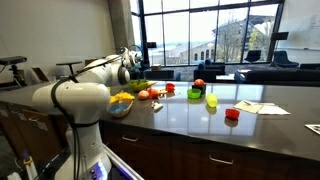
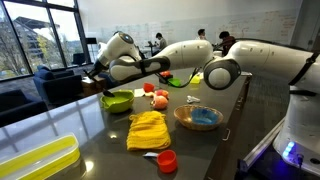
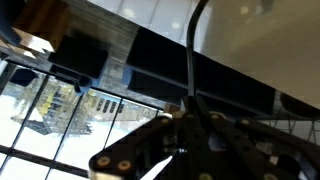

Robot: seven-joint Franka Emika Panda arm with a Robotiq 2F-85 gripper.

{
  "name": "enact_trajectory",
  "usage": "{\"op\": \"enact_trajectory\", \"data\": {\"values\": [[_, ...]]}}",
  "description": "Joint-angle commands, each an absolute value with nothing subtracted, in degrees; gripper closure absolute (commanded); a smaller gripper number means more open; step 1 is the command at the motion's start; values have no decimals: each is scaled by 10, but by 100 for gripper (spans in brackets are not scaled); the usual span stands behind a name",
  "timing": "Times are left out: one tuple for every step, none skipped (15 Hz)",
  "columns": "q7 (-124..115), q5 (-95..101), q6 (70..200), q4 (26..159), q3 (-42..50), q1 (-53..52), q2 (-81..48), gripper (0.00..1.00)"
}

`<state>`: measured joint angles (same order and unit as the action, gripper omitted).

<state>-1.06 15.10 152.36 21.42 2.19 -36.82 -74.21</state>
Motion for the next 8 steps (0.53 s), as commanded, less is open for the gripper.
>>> {"op": "enact_trajectory", "data": {"values": [[144,61,1528,209,-88,-354,-747,99],[177,37,1520,207,-115,-350,-749,99],[203,18,1511,205,-135,-347,-749,99],[220,1,1507,203,-151,-344,-751,99],[230,-10,1503,201,-160,-341,-753,99],[230,-16,1499,201,-162,-339,-754,99],[228,-21,1498,200,-163,-337,-755,99],[223,-22,1498,200,-160,-335,-756,99]]}}
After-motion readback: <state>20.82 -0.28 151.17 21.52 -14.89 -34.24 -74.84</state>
